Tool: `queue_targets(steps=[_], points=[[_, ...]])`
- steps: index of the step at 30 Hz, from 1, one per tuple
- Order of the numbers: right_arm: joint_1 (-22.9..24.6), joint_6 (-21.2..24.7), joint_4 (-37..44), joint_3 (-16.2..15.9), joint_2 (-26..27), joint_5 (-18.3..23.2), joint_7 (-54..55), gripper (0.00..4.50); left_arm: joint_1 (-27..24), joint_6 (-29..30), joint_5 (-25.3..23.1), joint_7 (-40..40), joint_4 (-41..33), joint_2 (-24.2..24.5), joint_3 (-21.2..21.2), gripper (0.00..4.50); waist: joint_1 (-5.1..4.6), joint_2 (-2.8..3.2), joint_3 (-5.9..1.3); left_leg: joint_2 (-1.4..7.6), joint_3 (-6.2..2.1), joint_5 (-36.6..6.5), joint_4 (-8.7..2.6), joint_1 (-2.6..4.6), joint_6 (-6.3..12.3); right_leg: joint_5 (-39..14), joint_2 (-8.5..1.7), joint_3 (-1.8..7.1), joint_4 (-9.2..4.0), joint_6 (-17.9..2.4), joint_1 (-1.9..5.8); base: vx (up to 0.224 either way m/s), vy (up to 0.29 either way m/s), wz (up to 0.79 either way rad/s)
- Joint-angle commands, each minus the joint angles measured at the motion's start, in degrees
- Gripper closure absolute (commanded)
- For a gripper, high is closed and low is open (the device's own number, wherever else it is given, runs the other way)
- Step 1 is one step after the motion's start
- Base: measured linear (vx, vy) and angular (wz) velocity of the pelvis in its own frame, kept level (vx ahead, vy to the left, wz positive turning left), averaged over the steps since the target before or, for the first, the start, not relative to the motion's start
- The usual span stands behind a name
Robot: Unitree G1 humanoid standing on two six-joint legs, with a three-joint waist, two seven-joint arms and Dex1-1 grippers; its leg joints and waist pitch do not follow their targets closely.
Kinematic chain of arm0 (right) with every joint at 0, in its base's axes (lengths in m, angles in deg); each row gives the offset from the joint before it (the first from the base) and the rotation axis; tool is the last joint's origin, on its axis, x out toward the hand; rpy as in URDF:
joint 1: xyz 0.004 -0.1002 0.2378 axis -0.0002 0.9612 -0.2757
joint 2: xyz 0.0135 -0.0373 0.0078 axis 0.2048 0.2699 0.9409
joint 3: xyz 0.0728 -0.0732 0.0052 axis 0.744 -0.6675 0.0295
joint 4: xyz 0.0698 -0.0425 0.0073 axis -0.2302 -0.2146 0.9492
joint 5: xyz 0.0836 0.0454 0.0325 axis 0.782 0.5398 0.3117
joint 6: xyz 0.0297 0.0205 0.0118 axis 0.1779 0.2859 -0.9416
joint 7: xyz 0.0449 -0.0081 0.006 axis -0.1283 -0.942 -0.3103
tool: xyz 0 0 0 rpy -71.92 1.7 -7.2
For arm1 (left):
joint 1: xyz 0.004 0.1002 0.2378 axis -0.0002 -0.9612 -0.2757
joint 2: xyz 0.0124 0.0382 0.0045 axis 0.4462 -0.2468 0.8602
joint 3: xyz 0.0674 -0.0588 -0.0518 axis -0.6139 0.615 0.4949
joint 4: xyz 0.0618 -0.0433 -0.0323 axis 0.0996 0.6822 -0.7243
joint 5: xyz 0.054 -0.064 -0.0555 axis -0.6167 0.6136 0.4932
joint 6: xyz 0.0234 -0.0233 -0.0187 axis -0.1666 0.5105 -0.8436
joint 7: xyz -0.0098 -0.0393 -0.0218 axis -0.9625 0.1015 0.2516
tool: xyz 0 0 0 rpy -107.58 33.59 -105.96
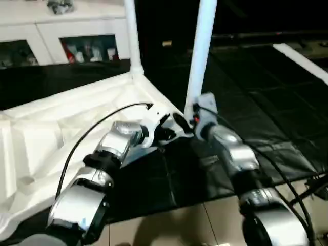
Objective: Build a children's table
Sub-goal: Rotate leg to tighten
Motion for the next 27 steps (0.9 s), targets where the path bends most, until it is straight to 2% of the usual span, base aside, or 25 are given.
queue_targets(steps=[1, 4, 6, 7, 8, 9, 13, 14, 16, 18, 19, 23, 25, 27], points=[[0.9, 1.4, 1.9, -2.5, 0.0, 1.4, -3.5, 0.37, 0.8, -1.7, 0.5, 1.4, -2.2, 0.4, -0.2, 4.50, 0.39, -0.08, -4.31, 2.17, -0.55, -5.6, -3.54, 0.26, 5.53, -3.3, -4.12, 3.75, -3.70, -13.3, 4.27, 0.000, 0.000, 0.00], [3.5, 1.2, 5.4, -1.6, -4.7, 3.0, -8.6, 0.03, -1.2, -3.7, 0.5, 8.3, -4.1, 2.7, -2.3, 4.50, 0.47, -0.23, -4.21, 2.17, -0.54, -6.4, -3.56, 0.16, 5.30, -5.4, -4.16, 3.76, -3.95, -13.0, 4.34, 0.000, 0.000, 0.00], [3.7, 1.1, 6.2, -0.8, -7.0, 4.4, -12.0, 0.01, -2.1, -4.3, 0.2, 11.0, -4.9, 4.1, -3.3, 4.50, 0.44, -0.02, -4.28, 2.21, -0.52, -6.5, -3.53, 0.24, 5.10, -5.3, -4.12, 3.74, -3.94, -13.4, 4.16, 0.000, 0.000, 0.00], [3.8, 1.0, 6.6, -0.5, -7.8, 4.8, -13.5, 0.01, -2.4, -5.3, 0.0, 12.1, -4.9, 4.7, -3.7, 4.50, 0.73, 1.19, -4.26, 2.26, -0.69, -7.0, -3.52, 0.34, 4.83, -5.5, -4.23, 3.71, -3.86, -13.6, 4.08, 0.000, 0.000, 0.00], [3.9, 0.7, 6.9, -0.3, -8.3, 5.0, -14.5, 0.01, -2.7, -5.5, 0.1, 12.9, -5.0, 5.0, -3.8, 4.50, 0.60, 0.56, -4.17, 2.24, -0.55, -7.8, -3.56, 0.26, 4.67, -5.2, -3.94, 3.70, -4.11, -13.5, 4.13, 0.000, 0.000, 0.00], [4.0, 0.1, 7.3, 0.1, -10.0, 5.8, -17.6, 0.01, -3.6, -5.9, 0.1, 15.2, -5.7, 5.9, -4.6, 4.50, 0.87, 0.82, -4.22, 2.26, -0.64, -7.9, -3.58, 0.33, 4.43, -4.9, -4.01, 3.69, -3.88, -13.7, 4.10, 0.000, 0.000, 0.00], [4.9, 0.8, 9.1, 0.8, -12.9, 7.5, -22.7, 0.01, -4.9, -6.3, -0.1, 18.6, -7.0, 7.3, -6.3, 4.50, 1.94, 0.29, -4.24, 2.60, -0.49, -7.3, -3.59, 0.50, 4.52, -4.9, -4.09, 3.74, -3.72, -13.9, 3.98, 0.000, 0.000, 0.00], [5.1, 1.1, 9.2, 0.8, -13.8, 7.9, -24.0, 0.01, -5.2, -6.8, -0.3, 19.4, -7.3, 7.7, -6.8, 4.50, 2.09, -0.40, -4.24, 2.59, -0.38, -7.1, -3.59, 0.44, 4.65, -5.0, -4.07, 3.74, -3.73, -13.7, 3.95, 0.000, 0.000, 0.00], [5.0, -0.2, 8.0, -0.8, -17.0, 7.6, -28.7, 0.01, -6.4, -8.2, 0.1, 23.1, -9.1, 8.9, -7.8, 4.50, 2.65, -0.24, -4.25, 2.58, -0.43, -6.5, -3.52, 0.34, 4.72, -6.0, -4.31, 3.68, -3.64, -13.5, 4.01, 0.000, 0.000, 0.00], [4.9, -0.5, 7.7, -1.2, -17.5, 7.5, -29.5, 0.01, -6.6, -8.6, 0.3, 23.9, -9.5, 9.1, -7.9, 4.50, 2.84, -0.12, -4.20, 2.56, -0.35, -6.5, -3.46, 0.33, 4.75, -6.5, -4.19, 3.69, -3.70, -13.1, 3.89, 0.000, 0.000, 0.00], [4.9, -0.7, 7.5, -1.6, -17.9, 7.6, -30.5, 0.01, -6.8, -8.9, 0.5, 24.6, -9.8, 9.2, -8.1, 4.50, 3.00, -0.25, -4.23, 2.57, -0.39, -6.5, -3.49, 0.35, 4.65, -7.2, -4.31, 3.66, -3.73, -12.9, 3.89, 0.000, 0.000, 0.00], [5.0, -2.3, 7.2, -6.0, -20.8, 7.9, -42.2, 0.01, -7.9, -8.9, 1.9, 30.7, -13.1, 10.2, -9.9, 4.50, 3.25, -0.29, -4.20, 2.63, -0.35, -6.8, -3.46, 0.27, 4.81, -8.3, -4.22, 3.61, -3.80, -12.5, 3.85, 0.000, 0.000, 0.00], [4.8, -2.7, 6.8, -6.6, -20.9, 7.6, -43.7, 0.28, -8.0, -9.1, 1.9, 31.4, -13.5, 10.3, -10.3, 4.50, 3.42, -0.20, -4.18, 2.67, -0.37, -6.9, -3.44, 0.24, 5.12, -8.6, -4.20, 3.60, -3.81, -12.6, 3.73, 0.000, 0.000, 0.00], [3.6, -4.1, 5.0, -8.6, -21.1, 6.5, -46.5, 0.35, -8.0, -9.9, 1.5, 32.7, -14.0, 10.4, -11.6, 4.50, 3.54, -0.37, -4.21, 2.66, -0.31, -7.2, -3.39, 0.45, 5.04, -9.2, -4.19, 3.59, -3.90, -12.7, 3.54, 0.000, 0.000, 0.00]])
